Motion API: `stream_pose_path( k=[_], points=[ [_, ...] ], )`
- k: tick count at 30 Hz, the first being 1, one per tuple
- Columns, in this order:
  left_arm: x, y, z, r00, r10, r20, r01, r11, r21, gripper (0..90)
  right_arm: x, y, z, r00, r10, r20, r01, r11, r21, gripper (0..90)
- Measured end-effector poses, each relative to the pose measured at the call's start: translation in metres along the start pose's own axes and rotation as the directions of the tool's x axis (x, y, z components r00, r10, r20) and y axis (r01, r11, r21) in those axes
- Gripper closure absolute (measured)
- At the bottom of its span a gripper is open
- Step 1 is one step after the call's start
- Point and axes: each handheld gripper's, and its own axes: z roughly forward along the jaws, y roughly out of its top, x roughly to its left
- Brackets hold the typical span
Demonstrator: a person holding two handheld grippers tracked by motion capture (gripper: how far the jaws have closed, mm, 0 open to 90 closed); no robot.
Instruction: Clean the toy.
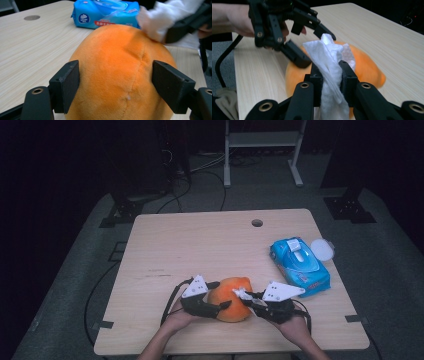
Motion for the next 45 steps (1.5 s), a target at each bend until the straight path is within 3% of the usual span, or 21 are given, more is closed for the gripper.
stream_pose_path(
  k=[6, 10, 13, 16, 20, 23, 26, 30, 32, 34, 36, 37, 39, 40, 41, 43, 44, 45],
  points=[
    [-0.014, 0.003, 0.006, 0.9956, 0.093, 0.012, -0.093, 0.9956, 0.010, 23.8, -0.021, -0.005, -0.001, 0.9976, 0.057, 0.039, -0.056, 0.9984, -0.009, 75.2],
    [-0.016, 0.004, 0.006, 0.9944, 0.104, 0.014, -0.105, 0.9945, 0.011, 23.8, -0.040, -0.017, -0.005, 0.9882, 0.140, 0.062, -0.141, 0.9901, 0.005, 75.2],
    [-0.020, 0.004, 0.007, 0.9922, 0.125, 0.011, -0.125, 0.9922, 0.007, 23.7, -0.045, -0.024, -0.006, 0.9827, 0.177, 0.054, -0.178, 0.9840, 0.014, 75.2],
    [-0.022, 0.005, 0.008, 0.9907, 0.136, 0.004, -0.136, 0.9906, 0.016, 23.4, -0.041, -0.021, -0.008, 0.9851, 0.166, 0.046, -0.166, 0.9859, 0.016, 75.2],
    [-0.024, 0.005, 0.010, 0.9892, 0.146, -0.002, -0.146, 0.9890, 0.021, 23.4, -0.030, -0.010, -0.005, 0.9901, 0.140, -0.011, -0.140, 0.9901, -0.012, 75.1],
    [-0.024, 0.006, 0.009, 0.9894, 0.145, 0.002, -0.145, 0.9892, 0.021, 22.7, -0.025, -0.004, 0.000, 0.9951, 0.098, 0.003, -0.098, 0.9951, 0.002, 75.1],
    [-0.018, 0.010, 0.005, 0.9931, 0.110, 0.038, -0.111, 0.9939, 0.002, 17.5, -0.024, -0.007, 0.000, 0.9963, 0.085, 0.015, -0.085, 0.9962, 0.018, 75.1],
    [-0.006, 0.012, -0.003, 0.9983, 0.052, 0.027, -0.052, 0.9985, 0.015, 10.9, -0.022, -0.012, -0.004, 0.9974, 0.071, 0.014, -0.071, 0.9968, 0.035, 75.0],
    [0.001, 0.010, -0.005, 0.9993, -0.002, 0.038, 0.002, 0.9999, 0.017, 9.7, -0.021, -0.015, -0.007, 0.9975, 0.070, -0.003, -0.070, 0.9969, 0.035, 74.7],
    [0.006, 0.006, 0.001, 0.9939, -0.076, 0.079, 0.073, 0.9963, 0.045, 7.5, -0.019, -0.016, -0.009, 0.9977, 0.064, -0.022, -0.064, 0.9975, 0.032, 73.9],
    [0.008, 0.002, 0.011, 0.9805, -0.156, 0.119, 0.145, 0.9848, 0.095, 4.1, -0.018, -0.015, -0.008, 0.9979, 0.058, -0.029, -0.058, 0.9980, 0.026, 73.5],
    [0.008, 0.001, 0.015, 0.9767, -0.177, 0.122, 0.165, 0.9811, 0.102, 3.1, -0.017, -0.015, -0.008, 0.9981, 0.057, -0.026, -0.056, 0.9980, 0.030, 73.5],
    [0.007, 0.002, 0.016, 0.9786, -0.175, 0.108, 0.165, 0.9816, 0.096, 6.1, -0.017, -0.014, -0.007, 0.9989, 0.047, -0.005, -0.047, 0.9983, 0.036, 73.6],
    [0.006, 0.003, 0.015, 0.9809, -0.166, 0.102, 0.156, 0.9833, 0.094, 12.0, -0.018, -0.014, -0.007, 0.9990, 0.044, 0.005, -0.044, 0.9983, 0.037, 73.6],
    [0.004, 0.005, 0.013, 0.9890, -0.124, 0.080, 0.119, 0.9902, 0.074, 16.5, -0.018, -0.013, -0.007, 0.9989, 0.047, 0.008, -0.047, 0.9982, 0.037, 73.7],
    [-0.003, 0.009, 0.011, 0.9985, -0.043, 0.033, 0.042, 0.9986, 0.034, 25.4, -0.021, -0.012, -0.009, 0.9985, 0.050, 0.022, -0.051, 0.9984, 0.026, 73.8],
    [-0.008, 0.013, 0.009, 0.9992, 0.039, -0.013, -0.039, 0.9993, 0.000, 27.3, -0.022, -0.012, -0.010, 0.9985, 0.045, 0.030, -0.046, 0.9989, 0.015, 73.8],
    [-0.012, 0.014, 0.008, 0.9951, 0.088, -0.045, -0.089, 0.9959, -0.016, 28.9, -0.022, -0.010, -0.011, 0.9984, 0.045, 0.035, -0.044, 0.9990, -0.004, 73.9]
  ],
)
